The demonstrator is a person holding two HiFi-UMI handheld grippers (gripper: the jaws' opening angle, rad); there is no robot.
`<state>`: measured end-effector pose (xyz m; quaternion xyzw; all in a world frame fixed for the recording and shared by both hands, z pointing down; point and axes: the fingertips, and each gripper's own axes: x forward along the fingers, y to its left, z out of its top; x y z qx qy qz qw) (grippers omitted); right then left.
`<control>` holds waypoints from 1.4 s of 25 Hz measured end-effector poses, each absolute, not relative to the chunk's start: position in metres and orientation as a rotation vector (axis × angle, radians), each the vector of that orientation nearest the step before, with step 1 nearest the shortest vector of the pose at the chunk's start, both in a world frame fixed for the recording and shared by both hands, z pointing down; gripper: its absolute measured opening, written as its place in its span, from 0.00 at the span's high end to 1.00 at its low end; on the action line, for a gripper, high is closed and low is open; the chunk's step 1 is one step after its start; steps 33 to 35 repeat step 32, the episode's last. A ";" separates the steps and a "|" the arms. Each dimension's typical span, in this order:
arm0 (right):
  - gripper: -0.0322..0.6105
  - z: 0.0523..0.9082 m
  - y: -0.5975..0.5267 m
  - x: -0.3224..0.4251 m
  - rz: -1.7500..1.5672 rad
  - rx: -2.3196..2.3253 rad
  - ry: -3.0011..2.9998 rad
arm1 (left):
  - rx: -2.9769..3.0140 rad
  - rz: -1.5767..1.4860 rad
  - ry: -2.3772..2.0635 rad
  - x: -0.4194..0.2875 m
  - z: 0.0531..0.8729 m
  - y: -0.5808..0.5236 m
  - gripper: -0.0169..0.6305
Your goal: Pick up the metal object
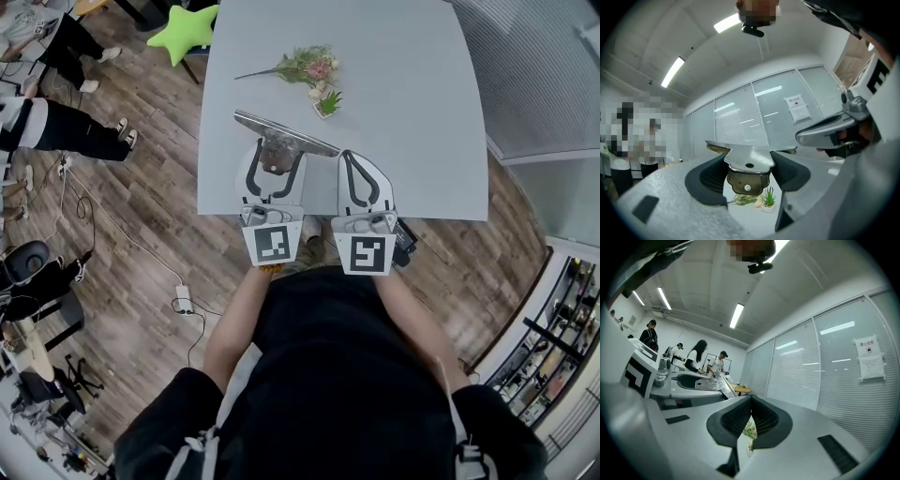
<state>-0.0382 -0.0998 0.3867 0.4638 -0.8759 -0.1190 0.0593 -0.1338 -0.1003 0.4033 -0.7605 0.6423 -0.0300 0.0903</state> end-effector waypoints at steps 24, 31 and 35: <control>0.95 0.419 -0.089 -0.047 -0.211 1.299 -2.643 | -2.295 -0.143 1.917 -0.136 0.427 -0.093 0.53; 0.95 0.425 -0.089 -0.052 -0.178 1.249 -2.649 | -2.307 -0.136 1.940 -0.140 0.434 -0.094 0.53; 0.95 0.426 -0.089 -0.054 -0.175 1.239 -2.650 | -2.307 -0.136 1.948 -0.142 0.435 -0.094 0.53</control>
